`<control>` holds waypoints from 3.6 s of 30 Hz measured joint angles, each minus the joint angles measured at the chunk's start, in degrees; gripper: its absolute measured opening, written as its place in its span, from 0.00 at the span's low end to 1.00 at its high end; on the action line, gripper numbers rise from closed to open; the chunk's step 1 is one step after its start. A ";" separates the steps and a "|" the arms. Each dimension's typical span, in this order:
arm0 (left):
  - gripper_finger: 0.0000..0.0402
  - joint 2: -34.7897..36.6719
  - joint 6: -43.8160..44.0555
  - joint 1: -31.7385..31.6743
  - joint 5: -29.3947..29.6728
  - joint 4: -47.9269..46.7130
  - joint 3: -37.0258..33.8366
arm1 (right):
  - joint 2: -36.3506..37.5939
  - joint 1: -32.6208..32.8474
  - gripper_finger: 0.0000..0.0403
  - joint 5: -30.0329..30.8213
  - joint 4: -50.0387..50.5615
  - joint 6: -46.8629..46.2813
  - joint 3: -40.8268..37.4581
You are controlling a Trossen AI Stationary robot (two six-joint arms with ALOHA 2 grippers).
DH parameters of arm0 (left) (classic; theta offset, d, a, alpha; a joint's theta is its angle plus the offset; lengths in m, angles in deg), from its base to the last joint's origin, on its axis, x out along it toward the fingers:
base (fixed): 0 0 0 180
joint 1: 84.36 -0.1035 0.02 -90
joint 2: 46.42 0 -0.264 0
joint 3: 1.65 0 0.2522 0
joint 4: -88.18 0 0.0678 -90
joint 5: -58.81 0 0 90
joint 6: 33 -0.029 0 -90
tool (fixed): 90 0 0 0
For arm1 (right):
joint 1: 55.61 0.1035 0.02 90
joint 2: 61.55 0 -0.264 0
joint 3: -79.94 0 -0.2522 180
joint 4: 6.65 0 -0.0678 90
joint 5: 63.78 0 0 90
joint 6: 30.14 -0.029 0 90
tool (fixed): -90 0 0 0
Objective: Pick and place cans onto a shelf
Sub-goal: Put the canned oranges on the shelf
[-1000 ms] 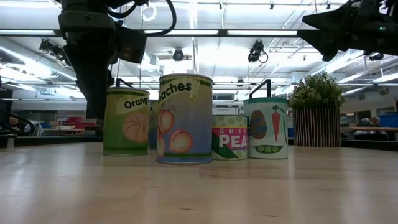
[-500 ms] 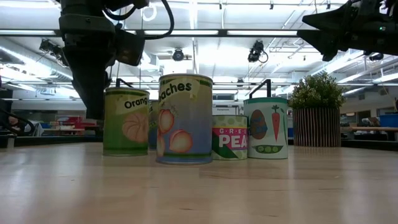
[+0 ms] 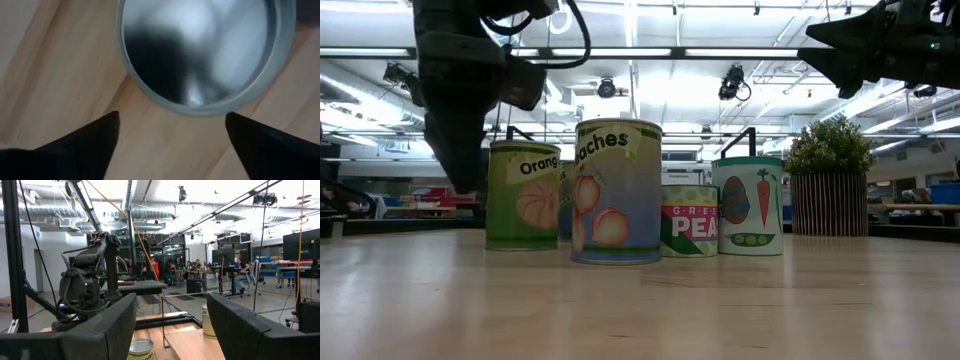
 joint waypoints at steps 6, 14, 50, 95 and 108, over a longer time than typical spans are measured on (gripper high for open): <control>0.98 0.00 0.36 0.30 0.26 -0.48 0.00 | 0.00 0.02 0.62 0.00 0.00 0.00 0.00; 0.98 0.00 0.38 0.10 -0.05 0.67 0.00 | 0.02 0.00 0.62 0.00 0.00 0.00 0.00; 0.98 -0.39 -4.66 0.04 10.16 6.96 -0.04 | 0.00 0.00 0.62 0.00 0.01 0.00 0.00; 0.77 -2.81 -3.33 -2.03 11.00 10.27 0.28 | -0.47 -0.04 0.62 0.24 -2.20 -1.03 -0.02; 0.79 2.07 -13.40 -10.80 8.45 -13.89 9.24 | -0.48 -0.04 0.62 0.20 -2.01 -1.03 -0.02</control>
